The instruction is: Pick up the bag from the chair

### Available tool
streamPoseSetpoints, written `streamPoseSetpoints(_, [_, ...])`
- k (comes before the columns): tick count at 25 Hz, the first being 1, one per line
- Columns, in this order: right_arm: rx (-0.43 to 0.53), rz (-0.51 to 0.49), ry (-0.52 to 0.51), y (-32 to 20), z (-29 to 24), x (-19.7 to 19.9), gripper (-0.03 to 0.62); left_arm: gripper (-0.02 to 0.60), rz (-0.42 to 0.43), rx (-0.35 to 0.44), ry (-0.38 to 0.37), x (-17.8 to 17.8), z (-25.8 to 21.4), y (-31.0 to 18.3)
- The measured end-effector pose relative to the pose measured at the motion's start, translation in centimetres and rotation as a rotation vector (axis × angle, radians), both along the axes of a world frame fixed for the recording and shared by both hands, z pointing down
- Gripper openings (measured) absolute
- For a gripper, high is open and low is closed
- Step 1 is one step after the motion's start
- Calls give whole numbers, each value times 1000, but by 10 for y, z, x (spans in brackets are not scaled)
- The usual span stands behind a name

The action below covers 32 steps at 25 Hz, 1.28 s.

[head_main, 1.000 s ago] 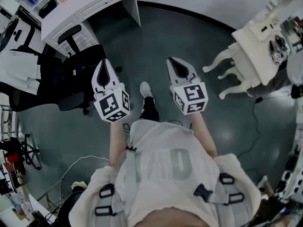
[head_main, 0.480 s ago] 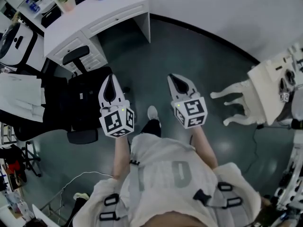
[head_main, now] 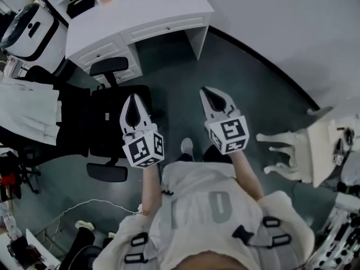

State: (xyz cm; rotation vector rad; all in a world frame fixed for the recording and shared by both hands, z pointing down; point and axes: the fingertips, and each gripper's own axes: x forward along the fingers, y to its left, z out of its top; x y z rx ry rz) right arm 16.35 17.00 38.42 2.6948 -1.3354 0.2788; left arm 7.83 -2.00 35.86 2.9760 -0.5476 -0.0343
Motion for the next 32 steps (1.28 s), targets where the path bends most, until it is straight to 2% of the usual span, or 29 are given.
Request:
streamPoseSetpoints(8, [3, -212, 4, -84, -1, -10, 5, 5, -214, -5, -5, -46, 5, -54])
streamPoseSetpoints(15, [45, -459, 35, -153, -17, -34, 5, 5, -415, 17, 3, -96, 1, -87])
streamPoseSetpoints(24, [118, -788, 18, -252, -39, -59, 5, 5, -758, 57, -15, -158, -17, -122])
streamPoseSetpoints(32, [131, -1047, 21, -320, -55, -49, 5, 5, -1046, 52, -32, -173, -29, -139])
